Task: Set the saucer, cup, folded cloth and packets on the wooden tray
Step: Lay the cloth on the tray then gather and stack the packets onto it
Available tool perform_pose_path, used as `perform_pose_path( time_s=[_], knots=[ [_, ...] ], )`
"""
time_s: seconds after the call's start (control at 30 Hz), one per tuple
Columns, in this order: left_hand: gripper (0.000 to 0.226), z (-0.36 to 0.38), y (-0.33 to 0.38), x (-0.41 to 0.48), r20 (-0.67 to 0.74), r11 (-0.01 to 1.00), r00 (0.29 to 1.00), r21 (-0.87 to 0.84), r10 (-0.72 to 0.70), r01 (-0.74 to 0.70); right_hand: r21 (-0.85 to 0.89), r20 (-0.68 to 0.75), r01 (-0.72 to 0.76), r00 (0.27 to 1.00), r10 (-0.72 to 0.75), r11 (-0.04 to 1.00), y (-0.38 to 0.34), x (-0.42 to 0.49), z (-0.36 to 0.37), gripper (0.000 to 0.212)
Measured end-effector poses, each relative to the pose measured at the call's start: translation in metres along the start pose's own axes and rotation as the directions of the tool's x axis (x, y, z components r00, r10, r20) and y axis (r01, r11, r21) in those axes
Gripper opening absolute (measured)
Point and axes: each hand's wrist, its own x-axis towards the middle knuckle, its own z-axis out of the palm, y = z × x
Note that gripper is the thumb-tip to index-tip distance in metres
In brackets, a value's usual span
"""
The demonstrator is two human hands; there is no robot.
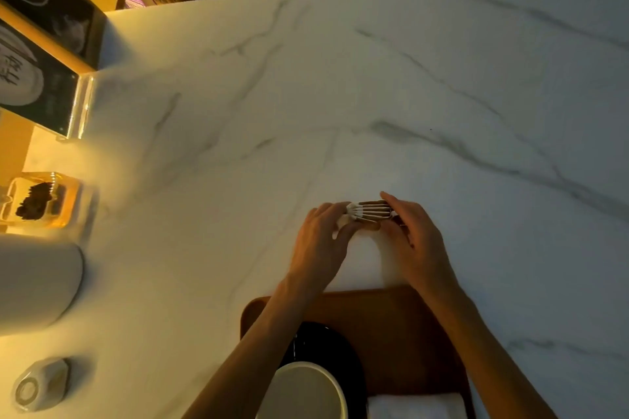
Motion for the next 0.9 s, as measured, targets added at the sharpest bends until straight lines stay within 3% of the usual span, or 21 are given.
perform_pose_path(
  time_s=[0.23,0.43,0.5,0.6,0.73,0.83,0.9],
  knots=[
    [0.027,0.014,0.003,0.000,-0.110,0.996,0.993,-0.086,-0.042,0.033,0.043,-0.063,-0.024,0.998,0.026,0.999,0.003,-0.003,0.024,0.055],
    [0.034,0.012,0.001,0.002,-0.101,0.992,0.992,-0.110,-0.078,0.067,-0.103,-0.105,-0.045,0.994,0.034,0.994,0.000,0.006,0.027,0.051],
    [0.038,0.004,0.006,0.005,-0.034,0.983,0.995,-0.160,-0.093,0.087,-0.090,-0.059,-0.064,0.996,0.059,0.994,-0.003,0.009,0.019,0.051],
    [0.033,-0.019,0.017,0.003,0.120,0.968,0.985,-0.202,-0.127,0.149,0.115,0.109,-0.185,0.979,0.173,0.976,-0.012,0.004,-0.011,0.051],
    [0.027,-0.044,0.038,-0.020,0.306,0.975,0.937,-0.091,-0.169,0.205,0.216,0.345,-0.358,0.899,0.272,0.908,-0.025,-0.026,-0.053,0.044],
    [0.025,-0.034,0.056,-0.050,0.400,0.964,0.885,-0.020,-0.237,0.267,0.158,0.363,-0.441,0.858,0.364,0.883,-0.027,-0.062,-0.064,0.041],
    [0.023,-0.017,0.067,-0.074,0.388,0.958,0.880,0.029,-0.274,0.286,0.155,0.367,-0.467,0.845,0.388,0.870,-0.026,-0.085,-0.065,0.044]
  ],
)
